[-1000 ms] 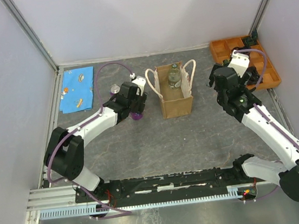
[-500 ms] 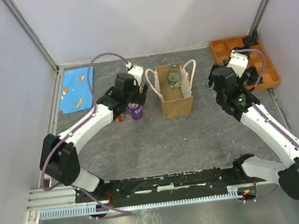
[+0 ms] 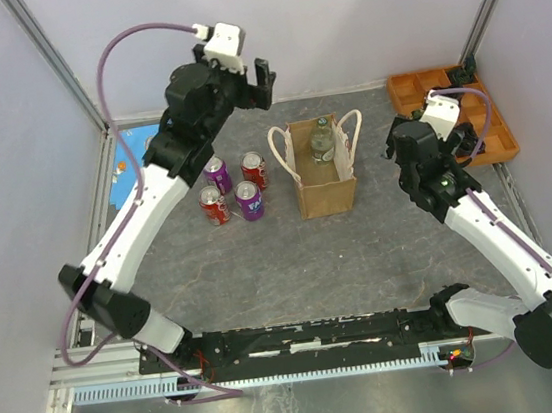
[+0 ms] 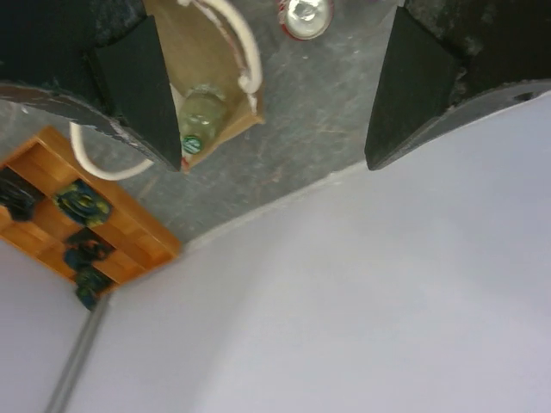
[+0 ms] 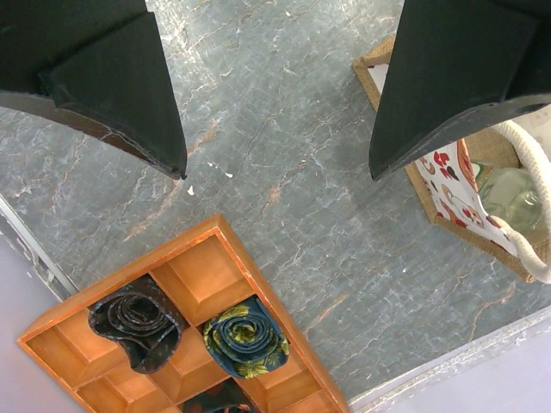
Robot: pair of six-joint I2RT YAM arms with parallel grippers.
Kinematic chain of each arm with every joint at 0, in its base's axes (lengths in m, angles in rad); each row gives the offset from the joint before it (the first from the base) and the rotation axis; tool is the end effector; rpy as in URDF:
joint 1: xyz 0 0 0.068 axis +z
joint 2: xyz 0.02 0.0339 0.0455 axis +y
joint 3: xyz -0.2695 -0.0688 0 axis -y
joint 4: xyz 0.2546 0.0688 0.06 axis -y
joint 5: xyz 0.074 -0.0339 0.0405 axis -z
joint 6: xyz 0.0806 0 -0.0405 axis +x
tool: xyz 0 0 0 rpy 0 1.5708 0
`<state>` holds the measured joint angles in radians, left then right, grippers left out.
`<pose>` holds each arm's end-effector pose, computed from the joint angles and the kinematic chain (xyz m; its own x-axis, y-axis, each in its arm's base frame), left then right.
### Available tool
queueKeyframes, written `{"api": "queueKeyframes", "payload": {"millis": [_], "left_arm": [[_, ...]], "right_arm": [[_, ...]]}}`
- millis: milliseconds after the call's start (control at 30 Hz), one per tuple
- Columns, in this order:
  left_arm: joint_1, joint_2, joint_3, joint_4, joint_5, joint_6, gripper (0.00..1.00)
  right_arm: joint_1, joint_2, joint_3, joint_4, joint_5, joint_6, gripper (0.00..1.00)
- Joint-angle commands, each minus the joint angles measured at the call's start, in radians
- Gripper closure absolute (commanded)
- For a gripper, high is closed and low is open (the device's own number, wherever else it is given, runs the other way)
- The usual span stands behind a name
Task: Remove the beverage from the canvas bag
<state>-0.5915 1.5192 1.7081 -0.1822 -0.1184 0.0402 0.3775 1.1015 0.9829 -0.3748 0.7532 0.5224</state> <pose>0.3365 -0.2145 0.4904 0.0239 0.0320 -0.9992 0.4551 0.8896 0.0394 0.2759 0.0501 0.3204 -0.2363 0.2979 -0.9249 0.4719 0.8672 0.1587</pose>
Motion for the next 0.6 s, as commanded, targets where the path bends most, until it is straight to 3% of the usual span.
{"api": "queueKeyframes", "payload": {"millis": [0, 100, 233, 567], "left_arm": [[-0.007, 0.163, 0.091, -0.011, 0.228, -0.053, 0.13], [-0.008, 0.242, 0.103, 0.052, 0.357, -0.099, 0.22], [-0.007, 0.332, 0.101, 0.131, 0.476, -0.136, 0.25], [-0.008, 0.450, 0.075, 0.280, 0.531, -0.180, 0.28]], "right_arm": [[-0.003, -0.019, 0.058, 0.005, 0.057, -0.016, 0.05], [-0.004, -0.031, 0.057, -0.012, 0.074, -0.013, 0.05], [-0.003, -0.041, 0.052, -0.034, 0.088, -0.008, 0.05], [-0.003, -0.042, 0.039, -0.036, 0.100, -0.016, 0.04]]}}
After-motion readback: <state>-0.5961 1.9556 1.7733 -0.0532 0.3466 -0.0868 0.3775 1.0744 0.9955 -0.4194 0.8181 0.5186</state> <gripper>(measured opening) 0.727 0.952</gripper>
